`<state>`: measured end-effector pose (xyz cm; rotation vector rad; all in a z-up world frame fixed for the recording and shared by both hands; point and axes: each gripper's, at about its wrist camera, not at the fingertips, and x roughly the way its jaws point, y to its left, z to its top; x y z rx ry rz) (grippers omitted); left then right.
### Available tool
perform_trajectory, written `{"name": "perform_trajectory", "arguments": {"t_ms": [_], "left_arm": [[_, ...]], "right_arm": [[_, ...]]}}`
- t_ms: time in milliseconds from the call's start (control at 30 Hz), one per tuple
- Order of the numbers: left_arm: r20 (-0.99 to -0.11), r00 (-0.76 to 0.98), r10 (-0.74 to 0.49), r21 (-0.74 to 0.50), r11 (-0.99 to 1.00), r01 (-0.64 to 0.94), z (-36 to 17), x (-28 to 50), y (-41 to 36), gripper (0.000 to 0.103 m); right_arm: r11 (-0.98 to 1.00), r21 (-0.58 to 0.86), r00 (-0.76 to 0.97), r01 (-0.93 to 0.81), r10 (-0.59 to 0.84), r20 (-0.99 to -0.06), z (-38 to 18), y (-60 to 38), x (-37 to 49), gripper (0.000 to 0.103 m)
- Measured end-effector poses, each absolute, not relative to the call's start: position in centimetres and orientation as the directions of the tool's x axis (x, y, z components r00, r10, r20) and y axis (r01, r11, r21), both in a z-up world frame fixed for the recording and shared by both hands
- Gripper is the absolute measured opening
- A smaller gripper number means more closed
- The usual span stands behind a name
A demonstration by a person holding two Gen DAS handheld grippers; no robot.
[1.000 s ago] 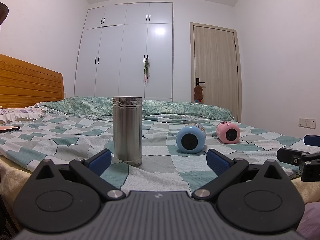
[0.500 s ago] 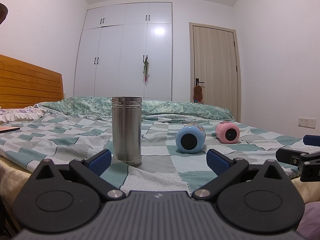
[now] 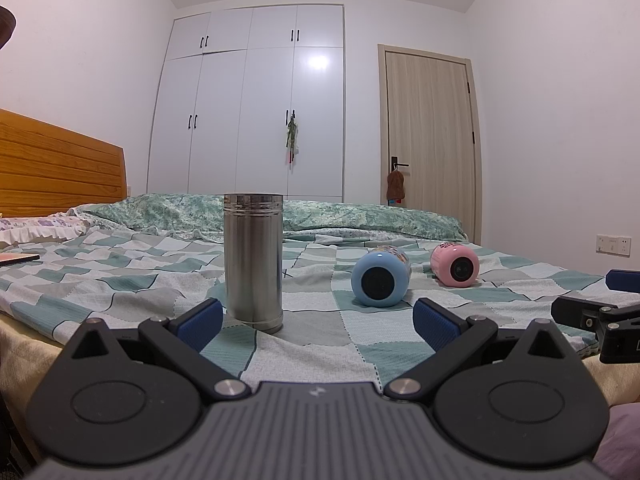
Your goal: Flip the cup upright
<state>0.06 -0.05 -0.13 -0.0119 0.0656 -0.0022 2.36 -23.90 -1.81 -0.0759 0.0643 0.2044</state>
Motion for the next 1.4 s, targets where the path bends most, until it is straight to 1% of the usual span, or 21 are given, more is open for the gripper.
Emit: {"name": "perform_trajectory", "arguments": {"t_ms": [967, 1067, 1267, 1400], "left_arm": [[-0.071, 0.997, -0.005, -0.011, 1.000, 0.004, -0.1, 0.1, -0.1, 0.103], [-0.102, 0.994, -0.039, 0.006, 0.999, 0.040, 0.3, 0.2, -0.8, 0.103], [-0.133, 0.987, -0.086, 0.019, 0.996, 0.090, 1.4, 2.3, -2.0, 0.103], [-0.135, 0.984, -0.116, 0.048, 0.991, 0.123, 2.6, 4.5, -3.6, 0.103]], "right_arm": [[0.976, -0.067, 0.977, -0.206, 0.201, -0.075, -1.8, -23.9, 2.4, 0.103], [0.976, -0.045, 0.974, -0.213, 0.209, -0.089, -1.5, -24.2, 2.6, 0.103], [0.978, -0.013, 0.972, -0.208, 0.205, -0.117, -1.0, -25.4, 4.7, 0.103], [0.979, -0.015, 0.971, -0.204, 0.200, -0.135, 0.1, -26.5, 6.6, 0.103]]}}
